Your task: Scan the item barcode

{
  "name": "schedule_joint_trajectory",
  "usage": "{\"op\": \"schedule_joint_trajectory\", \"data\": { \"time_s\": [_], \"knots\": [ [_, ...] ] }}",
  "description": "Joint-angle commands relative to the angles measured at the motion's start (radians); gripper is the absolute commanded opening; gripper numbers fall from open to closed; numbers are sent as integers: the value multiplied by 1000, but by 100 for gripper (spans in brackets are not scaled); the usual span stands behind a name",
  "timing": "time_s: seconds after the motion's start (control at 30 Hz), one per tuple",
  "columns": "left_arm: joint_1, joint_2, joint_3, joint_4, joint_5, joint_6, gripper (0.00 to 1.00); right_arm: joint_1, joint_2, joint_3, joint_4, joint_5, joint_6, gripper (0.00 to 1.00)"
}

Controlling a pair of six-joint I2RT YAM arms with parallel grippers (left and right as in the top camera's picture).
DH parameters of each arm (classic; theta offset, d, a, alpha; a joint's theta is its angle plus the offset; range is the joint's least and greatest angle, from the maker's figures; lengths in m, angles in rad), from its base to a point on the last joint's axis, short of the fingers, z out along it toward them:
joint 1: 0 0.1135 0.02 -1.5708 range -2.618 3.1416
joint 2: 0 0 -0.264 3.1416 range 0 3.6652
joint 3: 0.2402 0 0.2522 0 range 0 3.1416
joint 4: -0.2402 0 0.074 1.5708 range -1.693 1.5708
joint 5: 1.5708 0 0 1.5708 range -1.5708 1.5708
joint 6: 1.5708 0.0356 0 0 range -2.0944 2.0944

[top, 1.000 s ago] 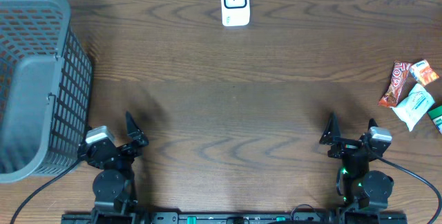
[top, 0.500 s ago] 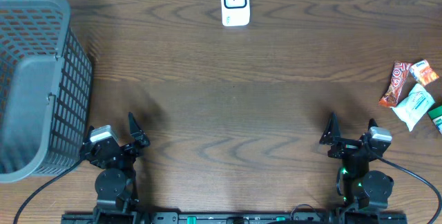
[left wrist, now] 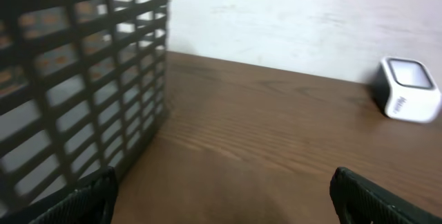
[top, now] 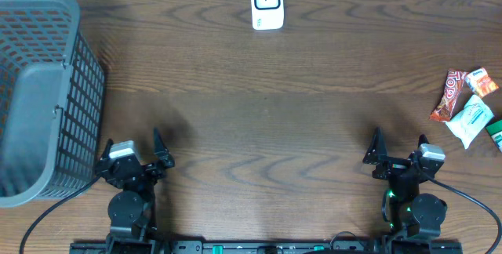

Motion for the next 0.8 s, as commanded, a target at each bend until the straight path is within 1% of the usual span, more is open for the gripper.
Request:
{"op": "schedule_joint_trajectory", "data": {
  "time_s": [0.0,0.37,0.5,0.77],
  "knots": [
    [6,-9,-39,-5,104,91,98,7,-6,-3,-2,12,10,99],
    [6,-9,-41,-1,127,96,98,7,-6,-3,-2,12,10,99],
    [6,-9,-44,1,205,163,98,7,-6,-3,-2,12,10,99],
    [6,-8,-44,2,207,162,98,7,-6,-3,-2,12,10,99]
  ]
}}
